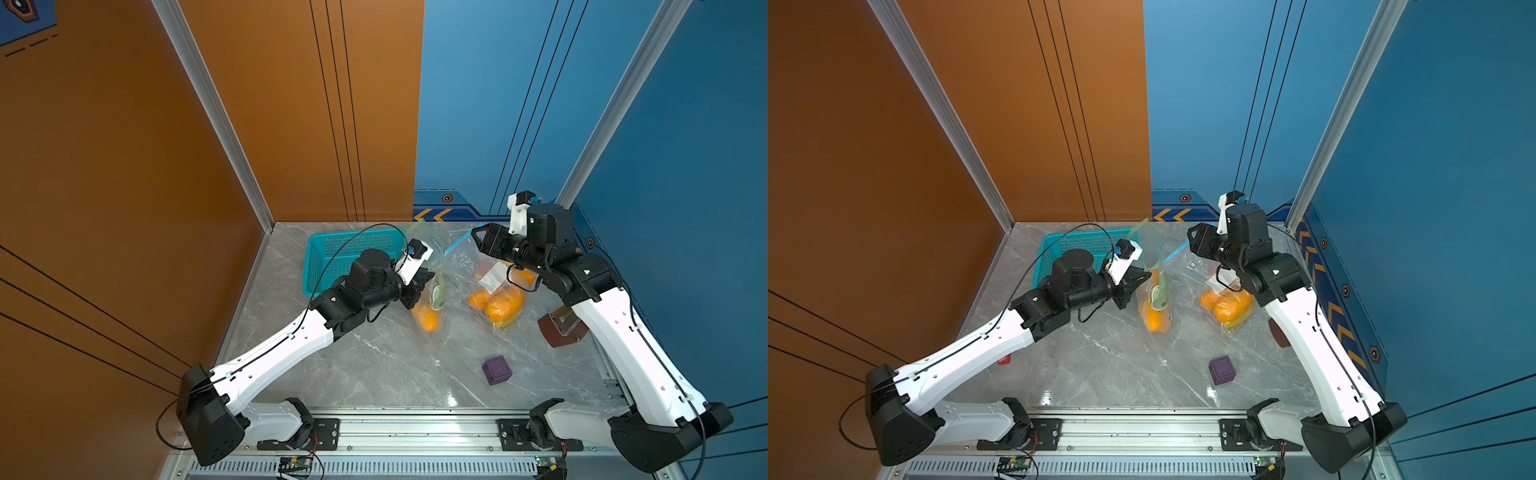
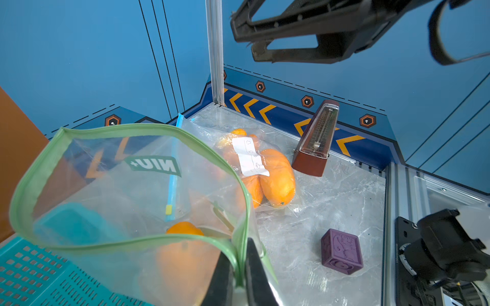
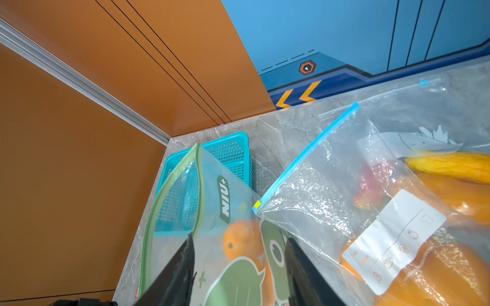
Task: Place the mango in a zip-top bag and seal the zipper
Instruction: Adjust the zipper food storage bag at the center of the board.
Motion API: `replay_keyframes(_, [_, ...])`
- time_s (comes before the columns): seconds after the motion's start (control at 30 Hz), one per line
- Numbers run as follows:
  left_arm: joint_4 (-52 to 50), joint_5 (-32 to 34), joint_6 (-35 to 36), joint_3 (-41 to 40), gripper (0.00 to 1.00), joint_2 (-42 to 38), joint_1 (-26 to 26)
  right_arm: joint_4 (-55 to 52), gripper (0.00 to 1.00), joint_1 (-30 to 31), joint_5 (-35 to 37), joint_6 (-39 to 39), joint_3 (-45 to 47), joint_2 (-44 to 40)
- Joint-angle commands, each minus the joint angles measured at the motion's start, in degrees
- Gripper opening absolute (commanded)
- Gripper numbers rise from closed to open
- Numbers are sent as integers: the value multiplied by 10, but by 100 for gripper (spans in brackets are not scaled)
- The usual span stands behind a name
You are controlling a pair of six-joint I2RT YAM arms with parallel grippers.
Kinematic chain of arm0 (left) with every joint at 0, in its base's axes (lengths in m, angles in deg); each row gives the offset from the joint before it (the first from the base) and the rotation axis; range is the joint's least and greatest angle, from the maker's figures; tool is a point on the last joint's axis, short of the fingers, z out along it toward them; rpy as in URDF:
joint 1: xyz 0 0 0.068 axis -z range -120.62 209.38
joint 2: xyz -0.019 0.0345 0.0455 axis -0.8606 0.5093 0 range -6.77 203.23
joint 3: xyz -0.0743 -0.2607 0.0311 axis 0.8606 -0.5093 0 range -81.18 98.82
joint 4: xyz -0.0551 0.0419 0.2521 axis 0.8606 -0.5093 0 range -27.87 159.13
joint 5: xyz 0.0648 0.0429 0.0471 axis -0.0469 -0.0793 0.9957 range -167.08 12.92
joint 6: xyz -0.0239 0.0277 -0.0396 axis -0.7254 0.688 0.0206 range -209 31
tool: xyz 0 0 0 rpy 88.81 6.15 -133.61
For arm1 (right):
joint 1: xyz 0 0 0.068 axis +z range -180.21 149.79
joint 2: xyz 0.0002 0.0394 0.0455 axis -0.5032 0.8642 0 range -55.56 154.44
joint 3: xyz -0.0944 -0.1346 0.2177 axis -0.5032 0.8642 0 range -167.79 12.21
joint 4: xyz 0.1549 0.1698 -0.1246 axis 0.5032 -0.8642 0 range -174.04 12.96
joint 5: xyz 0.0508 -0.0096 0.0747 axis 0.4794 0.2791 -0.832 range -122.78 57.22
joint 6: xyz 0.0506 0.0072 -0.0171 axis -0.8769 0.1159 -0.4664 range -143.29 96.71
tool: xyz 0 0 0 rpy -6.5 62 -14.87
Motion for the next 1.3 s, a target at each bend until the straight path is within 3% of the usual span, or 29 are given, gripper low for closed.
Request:
replay_keyframes(0.0, [-27, -100, 58, 25, 0, -24, -25, -37, 61, -16, -42, 96, -30, 1])
replay_keyframes(0.27, [-29, -270, 131, 19, 0, -57, -81, -44, 76, -29, -198, 314, -33, 14])
replay_keyframes(0.47, [-30, -380, 156, 19, 0, -59, -125, -55, 79, -35, -247, 467, -21, -1])
replay_keyframes(0.67, [-30, -506, 161, 51, 0, -25, -168, -96, 83, -45, -256, 558, -15, -26])
replay_keyframes(0.9, [-43, -514, 147, 90, 0, 11, -160, -165, 85, -74, -314, 635, -15, -49])
replay_keyframes(1.07, [-60, -493, 146, 61, 0, 0, -149, -182, 87, -65, -378, 675, -14, -45])
replay_keyframes(1.17, [-93, -468, 150, 18, 0, -26, -147, -184, 93, -35, -349, 686, -15, -33])
replay_keyframes(1.2, [-101, -457, 153, 5, 0, -36, -147, -184, 99, -23, -328, 690, -15, -30])
replay_keyframes(1.27, [-119, -434, 162, -22, 0, -65, -148, -183, 100, 5, -281, 704, -18, -21])
